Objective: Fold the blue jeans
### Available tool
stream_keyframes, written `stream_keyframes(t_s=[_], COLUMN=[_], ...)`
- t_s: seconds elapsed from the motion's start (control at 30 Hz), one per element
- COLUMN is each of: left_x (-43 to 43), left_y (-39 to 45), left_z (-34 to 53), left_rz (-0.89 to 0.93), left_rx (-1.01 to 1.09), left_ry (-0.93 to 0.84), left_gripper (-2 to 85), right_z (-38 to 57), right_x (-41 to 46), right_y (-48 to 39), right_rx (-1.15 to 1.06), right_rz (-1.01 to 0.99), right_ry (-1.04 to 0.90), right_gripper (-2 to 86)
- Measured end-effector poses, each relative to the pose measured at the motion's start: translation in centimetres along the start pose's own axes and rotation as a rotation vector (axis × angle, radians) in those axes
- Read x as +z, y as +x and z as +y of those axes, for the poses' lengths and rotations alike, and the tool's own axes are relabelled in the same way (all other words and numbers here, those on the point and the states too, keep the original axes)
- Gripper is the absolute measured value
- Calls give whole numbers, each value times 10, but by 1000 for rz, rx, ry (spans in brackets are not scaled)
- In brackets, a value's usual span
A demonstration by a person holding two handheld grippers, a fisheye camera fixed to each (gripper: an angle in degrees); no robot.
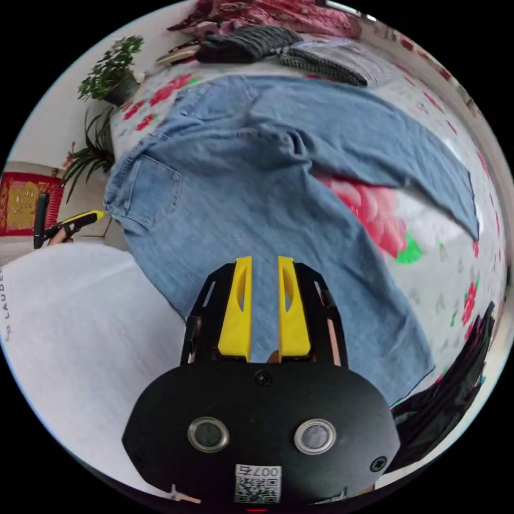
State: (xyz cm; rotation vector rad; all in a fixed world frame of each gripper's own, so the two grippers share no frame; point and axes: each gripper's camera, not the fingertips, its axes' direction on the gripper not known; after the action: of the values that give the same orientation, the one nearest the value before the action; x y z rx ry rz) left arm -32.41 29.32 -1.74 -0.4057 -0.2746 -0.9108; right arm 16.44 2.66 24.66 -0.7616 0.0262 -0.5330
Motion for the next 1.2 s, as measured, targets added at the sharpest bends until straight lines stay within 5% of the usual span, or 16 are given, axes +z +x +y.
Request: stream_keyframes(t_s=[0.03,0.1,0.23,0.5,0.83,0.97,1.2], left_x=[-2,-20,-49,-58,52,63,71], left_y=[-3,-11,11,211,363,389,400], left_z=[-1,-7,-46,-228,-411,-425,-444], left_rz=[-7,32,118,-65,-387,-394,-228], left_rx=[-15,-59,-3,515,804,1049,1124], left_ry=[7,72,177,185,-126,-219,-358], left_gripper=[-4,-5,15,68,90,78,43], right_z=[30,44,44,-62,-259,-323,-407], right_x=[-7,-2,-53,-181,-239,-231,-203], right_y=[8,20,42,101,197,218,231], right_rx=[-11,87,94,-29,-156,-247,-404], right_rz=[-40,32,-63,54,238,312,268], right_ry=[151,65,258,519,323,188,-68], right_gripper=[57,56,59,81,131,154,159])
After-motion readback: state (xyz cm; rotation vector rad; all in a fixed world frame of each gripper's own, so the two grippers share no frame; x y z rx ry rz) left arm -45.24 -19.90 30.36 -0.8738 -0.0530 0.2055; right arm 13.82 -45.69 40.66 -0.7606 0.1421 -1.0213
